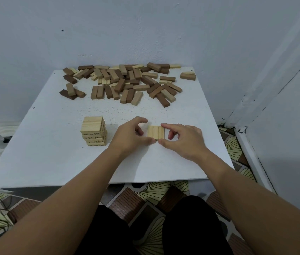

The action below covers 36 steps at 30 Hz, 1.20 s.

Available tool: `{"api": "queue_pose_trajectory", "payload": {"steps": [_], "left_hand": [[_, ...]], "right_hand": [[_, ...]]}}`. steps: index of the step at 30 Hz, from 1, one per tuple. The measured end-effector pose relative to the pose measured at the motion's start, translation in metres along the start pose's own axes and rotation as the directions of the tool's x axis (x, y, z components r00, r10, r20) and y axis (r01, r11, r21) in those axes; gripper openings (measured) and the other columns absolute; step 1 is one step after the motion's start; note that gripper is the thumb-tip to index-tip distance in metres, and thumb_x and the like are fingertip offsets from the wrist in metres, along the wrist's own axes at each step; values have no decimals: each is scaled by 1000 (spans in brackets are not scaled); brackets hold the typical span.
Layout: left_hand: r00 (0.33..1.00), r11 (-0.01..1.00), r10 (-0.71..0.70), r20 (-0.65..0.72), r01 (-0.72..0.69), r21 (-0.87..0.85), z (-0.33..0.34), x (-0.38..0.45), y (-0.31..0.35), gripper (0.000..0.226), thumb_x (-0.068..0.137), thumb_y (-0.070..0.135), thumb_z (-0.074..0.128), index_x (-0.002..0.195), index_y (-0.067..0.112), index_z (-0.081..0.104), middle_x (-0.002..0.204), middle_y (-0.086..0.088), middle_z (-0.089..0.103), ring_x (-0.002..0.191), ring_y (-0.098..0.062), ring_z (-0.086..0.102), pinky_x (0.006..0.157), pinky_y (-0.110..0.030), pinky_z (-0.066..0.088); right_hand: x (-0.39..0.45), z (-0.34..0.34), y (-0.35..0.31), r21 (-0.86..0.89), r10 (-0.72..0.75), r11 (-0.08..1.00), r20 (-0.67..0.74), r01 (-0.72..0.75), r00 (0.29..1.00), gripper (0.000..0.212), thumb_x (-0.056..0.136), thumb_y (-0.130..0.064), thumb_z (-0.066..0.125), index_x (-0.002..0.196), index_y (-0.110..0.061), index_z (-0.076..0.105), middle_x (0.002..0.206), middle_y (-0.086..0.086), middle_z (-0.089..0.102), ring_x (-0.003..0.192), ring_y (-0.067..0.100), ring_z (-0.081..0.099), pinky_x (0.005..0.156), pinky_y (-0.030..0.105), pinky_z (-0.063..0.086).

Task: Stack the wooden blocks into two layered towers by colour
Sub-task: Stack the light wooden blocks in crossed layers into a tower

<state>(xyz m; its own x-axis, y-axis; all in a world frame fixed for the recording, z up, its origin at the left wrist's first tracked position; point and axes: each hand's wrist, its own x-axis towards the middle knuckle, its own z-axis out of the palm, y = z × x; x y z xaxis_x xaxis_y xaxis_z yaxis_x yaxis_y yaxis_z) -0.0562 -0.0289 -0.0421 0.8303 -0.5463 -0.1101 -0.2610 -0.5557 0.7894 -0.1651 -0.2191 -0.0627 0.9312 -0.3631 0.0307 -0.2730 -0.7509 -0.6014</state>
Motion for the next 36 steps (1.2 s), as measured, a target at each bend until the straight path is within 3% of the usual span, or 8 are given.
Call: {"api": "queue_pose_trajectory", "payload": {"steps": [2, 6, 12, 16, 27, 36], "left_hand": [[997, 997, -17, 78, 11, 70, -3, 7, 5, 65, 75, 37, 92, 134, 36, 64, 98, 3, 62, 86, -11, 58, 68, -25, 41], [987, 996, -58, 152, 48, 70, -7, 15, 7, 60, 74, 35, 93, 130, 34, 69, 93, 4, 59, 83, -13, 57, 69, -27, 40], [985, 996, -72, 156, 63, 63, -8, 18, 7, 51, 69, 36, 96, 115, 38, 72, 87, 4, 60, 77, -13, 56, 66, -28, 40], [982, 996, -71, 173, 59, 74, -10, 20, 9, 47, 68, 35, 96, 109, 38, 73, 82, 5, 59, 72, -12, 55, 62, -27, 38], [980, 992, -43, 194, 19, 124, -8, 22, 2, 52, 73, 47, 90, 120, 47, 67, 85, 6, 60, 75, -12, 56, 69, -34, 42], [981, 987, -27, 193, -4, 160, -9, 23, 1, 50, 75, 50, 88, 120, 50, 66, 83, 7, 60, 73, -10, 55, 68, -33, 40]], "right_hand": [[0, 0, 0, -3, 6, 1000, 9, -6, 1000, 57, 87, -66, 67, 141, -51, 56, 92, -22, 61, 93, 1, 52, 106, 34, 30], [1, -2, -1, 22, 29, 999, 30, -30, 999, 55, 87, -65, 68, 139, -51, 57, 92, -20, 62, 94, 1, 53, 108, 35, 29], [8, -14, -8, 55, 69, 995, 144, -78, 987, 52, 88, -61, 71, 137, -53, 57, 91, -14, 65, 96, 1, 58, 98, 35, 25], [16, -22, -12, 16, 50, 998, 210, -55, 976, 51, 87, -58, 73, 136, -51, 59, 88, -13, 65, 93, 3, 59, 100, 42, 31], [15, -20, -10, 101, 60, 992, 195, -81, 979, 49, 83, -57, 78, 130, -52, 63, 86, -11, 66, 91, 4, 62, 91, 34, 29], [23, -28, -14, 16, 44, 999, 239, -49, 970, 57, 77, -65, 79, 130, -53, 62, 89, -13, 64, 90, 4, 58, 97, 40, 33]]}}
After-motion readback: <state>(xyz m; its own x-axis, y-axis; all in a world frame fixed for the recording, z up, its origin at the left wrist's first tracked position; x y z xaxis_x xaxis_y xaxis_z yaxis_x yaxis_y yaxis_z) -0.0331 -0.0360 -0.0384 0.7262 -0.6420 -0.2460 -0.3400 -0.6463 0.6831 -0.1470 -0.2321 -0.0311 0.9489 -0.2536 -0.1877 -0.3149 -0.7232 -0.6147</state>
